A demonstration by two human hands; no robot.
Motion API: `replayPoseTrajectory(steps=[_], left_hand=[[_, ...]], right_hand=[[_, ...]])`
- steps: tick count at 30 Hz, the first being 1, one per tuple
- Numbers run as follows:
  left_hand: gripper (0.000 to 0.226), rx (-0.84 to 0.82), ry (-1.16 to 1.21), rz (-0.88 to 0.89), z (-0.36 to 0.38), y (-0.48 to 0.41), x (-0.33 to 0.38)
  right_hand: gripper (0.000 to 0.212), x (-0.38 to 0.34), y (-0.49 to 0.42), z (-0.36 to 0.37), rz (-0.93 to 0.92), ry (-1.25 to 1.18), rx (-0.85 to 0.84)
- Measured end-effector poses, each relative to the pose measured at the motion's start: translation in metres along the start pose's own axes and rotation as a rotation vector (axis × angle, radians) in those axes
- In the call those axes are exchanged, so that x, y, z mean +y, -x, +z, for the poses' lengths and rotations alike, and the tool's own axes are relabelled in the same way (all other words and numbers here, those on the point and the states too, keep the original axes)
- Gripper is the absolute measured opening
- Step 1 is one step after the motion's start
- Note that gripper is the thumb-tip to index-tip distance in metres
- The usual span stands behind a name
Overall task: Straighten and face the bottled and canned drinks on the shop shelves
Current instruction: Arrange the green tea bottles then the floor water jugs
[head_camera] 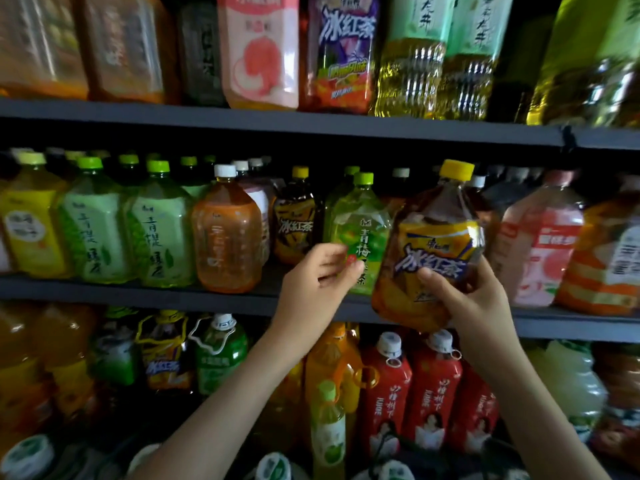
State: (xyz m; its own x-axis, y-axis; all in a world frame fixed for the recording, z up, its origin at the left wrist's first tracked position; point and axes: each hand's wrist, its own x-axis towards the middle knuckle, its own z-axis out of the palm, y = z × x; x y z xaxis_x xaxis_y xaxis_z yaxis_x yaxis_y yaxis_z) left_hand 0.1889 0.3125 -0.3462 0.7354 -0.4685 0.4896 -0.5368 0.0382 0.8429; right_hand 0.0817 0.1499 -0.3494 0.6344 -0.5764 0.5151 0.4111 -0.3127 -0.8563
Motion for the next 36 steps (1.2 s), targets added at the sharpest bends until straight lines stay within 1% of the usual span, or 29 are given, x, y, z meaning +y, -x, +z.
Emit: replayPoseTrajectory(steps=[1, 3, 5, 8, 9, 11, 13, 15, 18, 20, 23, 24, 26, 28, 29, 31, 33, 36], left_hand=[[0.033, 0.049, -0.040, 0.032, 0.003, 0.001, -0.001], [0.025, 0.129, -0.125, 0.097, 0.008, 0.003, -0.004], [0.026, 0.197, -0.202, 0.133, 0.009, 0.007, -0.008], [0.045, 0.382, -0.324, 0.125, -0.003, 0.010, -0.015], [0.048, 0.440, -0.381, 0.118, -0.009, 0.009, -0.018], [0.044, 0.520, -0.476, 0.067, -0.022, 0.005, -0.023], [0.040, 0.556, -0.507, 0.000, -0.032, -0.004, -0.030], [0.037, 0.559, -0.521, -0.033, -0.039, -0.013, -0.038], [0.034, 0.514, -0.582, -0.072, -0.046, -0.023, -0.052], [0.033, 0.483, -0.621, -0.086, -0.048, -0.029, -0.061], [0.035, 0.458, -0.671, -0.082, -0.046, -0.036, -0.065], [0.037, 0.463, -0.682, -0.074, -0.044, -0.038, -0.065], [0.038, 0.481, -0.710, -0.022, -0.040, -0.039, -0.064], [0.034, 0.459, -0.781, 0.081, -0.036, -0.039, -0.067], [0.034, 0.453, -0.826, 0.126, -0.035, -0.040, -0.071], [0.043, 0.438, -0.897, 0.174, -0.038, -0.042, -0.079], [0.052, 0.356, -0.911, 0.133, -0.040, -0.040, -0.083], [0.053, 0.245, -0.830, 0.089, -0.040, -0.026, -0.089]], right_hand=[[0.055, 0.001, -0.002, 0.000, 0.007, -0.003, -0.005], [0.055, 0.002, -0.003, 0.010, 0.018, 0.001, -0.036], [0.056, 0.007, -0.003, 0.030, -0.002, 0.039, -0.088], [0.062, 0.017, -0.008, 0.070, -0.013, 0.021, -0.146], [0.062, 0.021, -0.011, 0.084, -0.016, 0.020, -0.157], [0.063, 0.027, -0.016, 0.112, -0.043, 0.050, -0.171], [0.057, 0.032, -0.021, 0.134, -0.070, 0.069, -0.184], [0.051, 0.040, -0.026, 0.148, -0.065, 0.093, -0.187], [0.049, 0.053, -0.030, 0.159, -0.039, 0.125, -0.169], [0.052, 0.058, -0.032, 0.162, -0.029, 0.156, -0.169], [0.071, 0.061, -0.037, 0.166, 0.008, 0.221, -0.178], [0.073, 0.061, -0.040, 0.166, 0.025, 0.254, -0.172], [0.066, 0.062, -0.044, 0.167, 0.037, 0.367, -0.139], [0.054, 0.063, -0.045, 0.169, 0.021, 0.477, -0.096], [0.051, 0.065, -0.043, 0.170, 0.015, 0.520, -0.078], [0.060, 0.070, -0.040, 0.172, -0.001, 0.605, -0.063], [0.064, 0.076, -0.034, 0.170, -0.034, 0.656, -0.066], [0.058, 0.080, -0.016, 0.164, -0.150, 0.658, -0.031]])
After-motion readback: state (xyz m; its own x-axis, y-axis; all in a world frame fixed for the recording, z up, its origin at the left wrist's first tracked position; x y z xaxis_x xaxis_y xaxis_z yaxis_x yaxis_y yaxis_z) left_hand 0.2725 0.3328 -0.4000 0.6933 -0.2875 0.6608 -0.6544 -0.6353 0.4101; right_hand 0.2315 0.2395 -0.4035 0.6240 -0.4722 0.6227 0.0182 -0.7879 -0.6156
